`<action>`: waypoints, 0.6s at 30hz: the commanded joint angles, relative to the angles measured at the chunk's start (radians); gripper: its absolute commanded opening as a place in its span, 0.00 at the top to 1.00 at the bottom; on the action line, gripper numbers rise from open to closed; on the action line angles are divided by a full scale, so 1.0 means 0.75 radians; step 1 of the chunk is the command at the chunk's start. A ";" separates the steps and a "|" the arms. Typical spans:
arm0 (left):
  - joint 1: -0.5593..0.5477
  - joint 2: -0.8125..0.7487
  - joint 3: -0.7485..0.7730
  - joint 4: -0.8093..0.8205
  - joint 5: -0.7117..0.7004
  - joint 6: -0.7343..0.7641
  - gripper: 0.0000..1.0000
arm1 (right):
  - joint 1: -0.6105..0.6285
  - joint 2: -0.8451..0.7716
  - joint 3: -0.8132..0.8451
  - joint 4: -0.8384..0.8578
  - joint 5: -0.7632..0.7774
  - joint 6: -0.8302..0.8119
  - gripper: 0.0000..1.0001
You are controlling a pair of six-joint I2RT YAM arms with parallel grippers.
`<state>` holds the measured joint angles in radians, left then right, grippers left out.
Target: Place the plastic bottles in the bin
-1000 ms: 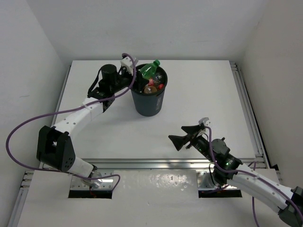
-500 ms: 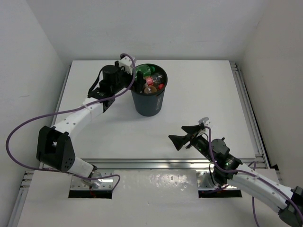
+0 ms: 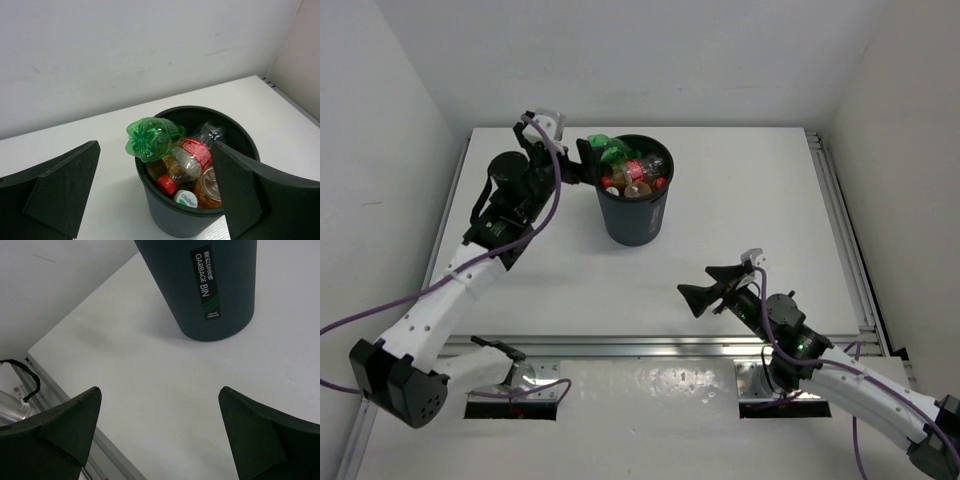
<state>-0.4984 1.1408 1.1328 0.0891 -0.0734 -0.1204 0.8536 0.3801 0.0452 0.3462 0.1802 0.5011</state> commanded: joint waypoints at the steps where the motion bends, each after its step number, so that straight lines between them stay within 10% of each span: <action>1: -0.037 -0.091 -0.042 0.012 -0.062 -0.032 0.00 | 0.007 -0.002 0.021 -0.012 0.042 0.023 0.01; 11: -0.317 -0.359 -0.487 0.082 -0.327 -0.103 0.00 | 0.007 0.049 0.250 -0.314 0.346 0.170 0.01; 18: -0.417 -0.674 -0.782 0.147 -0.395 -0.165 0.00 | 0.009 0.004 0.440 -0.421 0.175 0.052 0.01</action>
<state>-0.7925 0.7296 0.5610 0.1101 -0.3199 -0.2111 0.8536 0.3874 0.2947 0.0635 0.3534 0.5755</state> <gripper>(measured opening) 0.995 0.985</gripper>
